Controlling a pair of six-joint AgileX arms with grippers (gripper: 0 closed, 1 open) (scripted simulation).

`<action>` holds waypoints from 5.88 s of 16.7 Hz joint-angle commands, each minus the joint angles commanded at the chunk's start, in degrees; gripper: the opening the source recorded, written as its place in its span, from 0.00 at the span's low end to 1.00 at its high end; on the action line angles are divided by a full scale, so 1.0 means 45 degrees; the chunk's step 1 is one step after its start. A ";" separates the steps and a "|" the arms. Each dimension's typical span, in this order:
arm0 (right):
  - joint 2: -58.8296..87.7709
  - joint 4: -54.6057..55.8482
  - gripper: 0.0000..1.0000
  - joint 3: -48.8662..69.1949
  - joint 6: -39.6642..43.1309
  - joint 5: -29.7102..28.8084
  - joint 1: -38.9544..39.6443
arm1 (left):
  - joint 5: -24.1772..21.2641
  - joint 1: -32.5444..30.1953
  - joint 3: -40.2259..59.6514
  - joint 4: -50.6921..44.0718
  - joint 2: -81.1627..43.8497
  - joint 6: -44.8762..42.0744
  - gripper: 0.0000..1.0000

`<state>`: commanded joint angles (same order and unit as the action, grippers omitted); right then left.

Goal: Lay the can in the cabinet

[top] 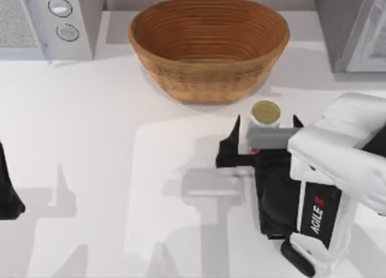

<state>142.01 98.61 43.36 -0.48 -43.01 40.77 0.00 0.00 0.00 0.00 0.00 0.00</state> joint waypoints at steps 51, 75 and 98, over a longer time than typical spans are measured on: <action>-0.8048 -0.7682 0.00 -0.0449 -0.0147 0.0205 0.0021 | 0.0000 0.0000 0.0000 0.0000 0.0000 0.0000 1.00; -1.7570 -1.3448 0.00 -0.4117 0.0011 0.4058 -0.3531 | 0.0000 0.0000 0.0000 0.0000 0.0000 0.0000 1.00; -3.1558 -2.1912 0.00 -0.9635 0.0106 0.9558 -0.9059 | 0.0000 0.0000 0.0000 0.0000 0.0000 0.0000 1.00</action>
<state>0.00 0.00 0.00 0.00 0.00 0.00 0.00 0.00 0.00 0.00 0.00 0.00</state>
